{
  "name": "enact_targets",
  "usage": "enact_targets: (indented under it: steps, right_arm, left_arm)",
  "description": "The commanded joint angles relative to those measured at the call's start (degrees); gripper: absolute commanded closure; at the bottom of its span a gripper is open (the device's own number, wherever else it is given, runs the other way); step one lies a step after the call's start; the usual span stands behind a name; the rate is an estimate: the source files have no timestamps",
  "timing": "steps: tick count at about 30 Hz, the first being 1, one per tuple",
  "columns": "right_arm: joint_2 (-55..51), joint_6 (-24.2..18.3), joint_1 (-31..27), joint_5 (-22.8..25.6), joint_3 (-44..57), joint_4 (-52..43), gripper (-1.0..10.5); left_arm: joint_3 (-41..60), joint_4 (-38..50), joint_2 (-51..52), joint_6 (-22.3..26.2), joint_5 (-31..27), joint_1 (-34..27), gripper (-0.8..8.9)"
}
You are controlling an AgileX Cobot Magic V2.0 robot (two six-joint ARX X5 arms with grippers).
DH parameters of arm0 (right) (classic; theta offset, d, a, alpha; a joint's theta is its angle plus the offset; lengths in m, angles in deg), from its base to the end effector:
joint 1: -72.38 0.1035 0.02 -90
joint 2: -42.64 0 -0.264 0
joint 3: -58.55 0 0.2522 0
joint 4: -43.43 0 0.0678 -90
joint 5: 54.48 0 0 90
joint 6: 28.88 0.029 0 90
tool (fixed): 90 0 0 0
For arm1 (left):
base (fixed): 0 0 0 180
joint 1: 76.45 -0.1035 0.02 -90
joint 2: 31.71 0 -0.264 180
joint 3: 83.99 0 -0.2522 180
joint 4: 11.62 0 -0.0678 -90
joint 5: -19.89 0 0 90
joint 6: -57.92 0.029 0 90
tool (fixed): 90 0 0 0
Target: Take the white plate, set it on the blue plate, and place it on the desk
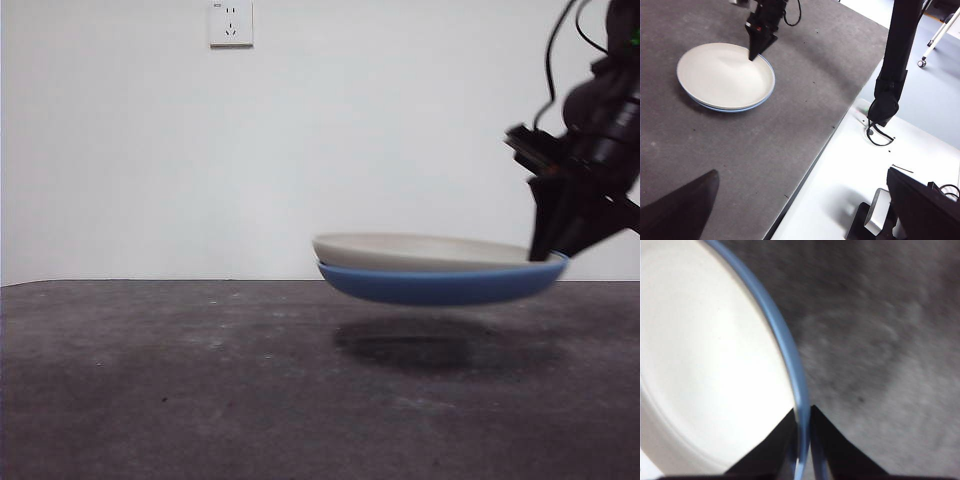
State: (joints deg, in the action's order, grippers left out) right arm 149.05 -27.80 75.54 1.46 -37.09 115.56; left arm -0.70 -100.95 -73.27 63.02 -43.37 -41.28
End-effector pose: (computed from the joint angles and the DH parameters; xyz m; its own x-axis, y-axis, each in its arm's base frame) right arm 0.3523 0.0357 0.2185 0.0714 0.5649 -0.8221 -0.0961 0.8243 0.5580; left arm 0.0285 -0.0361 0.4330 0.3448 -0.7934 -0.5017 0.8563 0.4848 -0.1782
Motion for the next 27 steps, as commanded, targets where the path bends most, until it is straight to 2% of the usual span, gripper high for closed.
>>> enact_targets:
  steps: [1,9,15,27]
  right_arm:
    - [0.61,3.98,2.80,-0.35,-1.51,-0.90,9.4]
    - [0.74,12.04,11.80,1.51,-1.51,-8.83,9.4]
    - [1.84,15.02,16.41,1.77,-1.49,-11.67,9.4]
    - [8.20,15.45,16.85,4.96,-1.46,-12.07,9.4]
  left_arm:
    - [-0.81,0.61,-0.37,0.48,-0.17,0.46,2.19]
    - [-0.81,0.63,-0.37,1.53,-0.17,0.46,2.19]
    - [-0.81,0.63,-0.37,1.75,-0.20,0.46,2.19]
    - [-0.81,0.57,-0.35,1.70,-0.17,0.46,2.19]
